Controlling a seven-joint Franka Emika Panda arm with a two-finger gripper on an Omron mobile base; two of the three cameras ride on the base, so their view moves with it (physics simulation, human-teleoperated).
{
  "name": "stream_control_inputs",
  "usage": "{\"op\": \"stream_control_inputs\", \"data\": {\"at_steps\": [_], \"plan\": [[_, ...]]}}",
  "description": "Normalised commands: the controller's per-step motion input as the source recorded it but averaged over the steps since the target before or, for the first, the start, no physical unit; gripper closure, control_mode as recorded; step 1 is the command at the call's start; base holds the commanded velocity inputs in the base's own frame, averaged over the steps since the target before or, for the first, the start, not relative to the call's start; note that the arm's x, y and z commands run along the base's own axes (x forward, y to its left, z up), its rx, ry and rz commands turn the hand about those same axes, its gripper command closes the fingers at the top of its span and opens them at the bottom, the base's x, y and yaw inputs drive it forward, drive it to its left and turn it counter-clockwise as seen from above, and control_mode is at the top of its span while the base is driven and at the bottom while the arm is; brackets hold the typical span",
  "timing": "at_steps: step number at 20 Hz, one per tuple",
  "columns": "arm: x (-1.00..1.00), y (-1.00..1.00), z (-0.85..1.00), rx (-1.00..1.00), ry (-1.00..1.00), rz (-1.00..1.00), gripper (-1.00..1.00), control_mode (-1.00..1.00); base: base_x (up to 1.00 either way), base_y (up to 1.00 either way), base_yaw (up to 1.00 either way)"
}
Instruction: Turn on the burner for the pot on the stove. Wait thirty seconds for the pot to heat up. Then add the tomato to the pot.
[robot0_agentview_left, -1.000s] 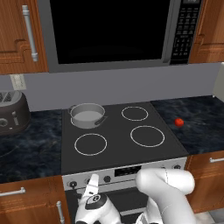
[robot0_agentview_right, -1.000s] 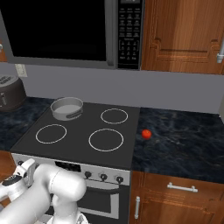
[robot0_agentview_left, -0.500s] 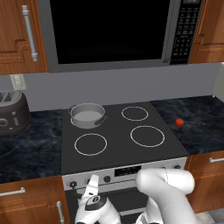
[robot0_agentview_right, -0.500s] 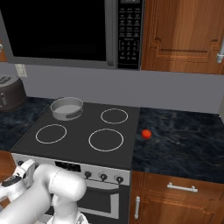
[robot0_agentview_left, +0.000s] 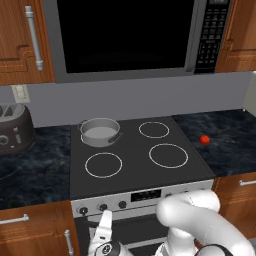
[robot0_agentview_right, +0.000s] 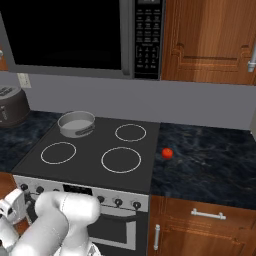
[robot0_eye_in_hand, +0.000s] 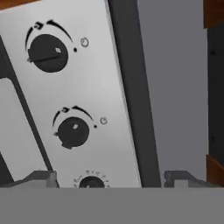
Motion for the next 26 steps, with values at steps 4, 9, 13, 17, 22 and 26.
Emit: {"op": "stream_control_inputs", "data": {"at_steps": [4,9,13,17,22,26], "plan": [[-0.71,0.00,0.99,0.09,0.01,0.00,-1.00,-1.00,0.00,0.00,0.00],[-0.22,-0.39,0.87,0.34,0.18,-0.08,-1.00,-1.00,0.00,0.00,0.00],[0.05,-0.90,0.39,0.65,0.30,-0.24,-1.00,-1.00,0.00,0.00,0.00],[0.05,-0.59,0.65,0.57,0.37,-0.25,-1.00,-1.00,0.00,0.00,0.00],[0.07,-0.48,0.64,0.49,0.35,-0.16,-1.00,-1.00,0.00,0.00,0.00],[0.01,-0.55,0.42,0.64,0.24,-0.12,-1.00,-1.00,0.00,0.00,0.00]]}}
